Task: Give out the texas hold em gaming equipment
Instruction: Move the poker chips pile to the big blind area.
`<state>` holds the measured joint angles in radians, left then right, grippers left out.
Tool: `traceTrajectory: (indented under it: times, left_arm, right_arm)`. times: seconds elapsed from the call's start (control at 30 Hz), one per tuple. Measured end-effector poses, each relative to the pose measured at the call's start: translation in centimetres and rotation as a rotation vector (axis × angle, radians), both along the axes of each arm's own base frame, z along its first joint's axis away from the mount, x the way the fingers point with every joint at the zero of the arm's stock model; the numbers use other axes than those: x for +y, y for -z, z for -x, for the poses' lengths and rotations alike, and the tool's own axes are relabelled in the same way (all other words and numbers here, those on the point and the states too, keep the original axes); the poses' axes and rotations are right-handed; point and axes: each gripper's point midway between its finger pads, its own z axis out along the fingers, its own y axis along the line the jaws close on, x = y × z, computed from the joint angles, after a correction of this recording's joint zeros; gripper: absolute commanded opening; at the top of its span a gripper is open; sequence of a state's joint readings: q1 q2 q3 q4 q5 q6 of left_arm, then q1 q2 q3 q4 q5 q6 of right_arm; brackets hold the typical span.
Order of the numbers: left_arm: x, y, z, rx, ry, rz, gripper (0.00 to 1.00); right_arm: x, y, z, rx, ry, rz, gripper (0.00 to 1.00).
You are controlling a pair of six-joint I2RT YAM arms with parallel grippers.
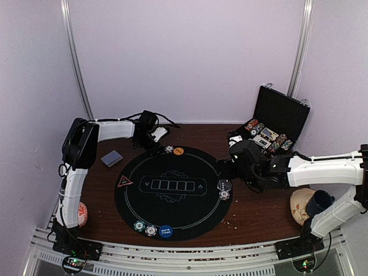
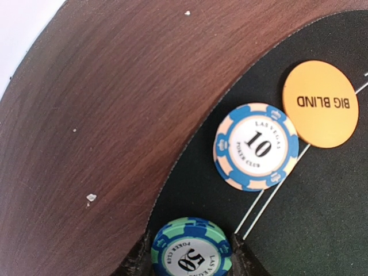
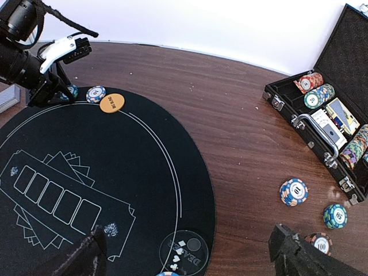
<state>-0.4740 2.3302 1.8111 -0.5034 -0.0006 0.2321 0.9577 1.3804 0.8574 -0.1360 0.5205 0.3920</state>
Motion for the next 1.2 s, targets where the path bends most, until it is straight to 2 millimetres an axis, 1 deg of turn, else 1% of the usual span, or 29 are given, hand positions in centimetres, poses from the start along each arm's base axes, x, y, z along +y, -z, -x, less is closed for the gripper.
traceTrajectory:
  times: [0.1, 0.2, 0.4, 0.57, 1.0, 1.07, 1.13, 1.2]
  left_arm:
    - [0.04, 0.02, 0.00, 0.001, -0.012, 0.005, 0.34]
    - [0.15, 0.01, -0.04, 0.001, -0.028, 0.005, 0.37]
    - [0.24, 0.04, -0.05, 0.001, -0.049, 0.004, 0.46]
    - [0.35, 0.05, -0.10, 0.001, -0.064, 0.005, 0.51]
    - [0.56, 0.03, -0.11, 0.005, -0.094, 0.008, 0.51]
    - [0.59, 0.04, -0.10, 0.007, -0.099, 0.009, 0.53]
    - [0.64, 0.04, -0.09, 0.008, -0.104, 0.009, 0.58]
    - [0.78, -0.05, -0.16, 0.005, -0.115, 0.008, 0.59]
  right_arm:
    - [0.00, 0.03, 0.00, 0.000, 0.000, 0.001, 1.00]
    - [0.02, 0.16, -0.02, 0.003, 0.000, 0.004, 1.00]
    - [0.07, 0.47, -0.05, 0.007, 0.000, 0.010, 1.00]
    - [0.08, 0.47, -0.05, 0.007, 0.000, 0.010, 1.00]
    - [0.10, 0.48, -0.06, 0.007, 0.000, 0.010, 1.00]
    - [0.11, 0.54, -0.07, 0.008, 0.000, 0.011, 1.00]
    - [0.13, 0.62, -0.08, 0.009, 0.000, 0.012, 1.00]
    - [0.15, 0.69, -0.09, 0.010, -0.001, 0.013, 1.00]
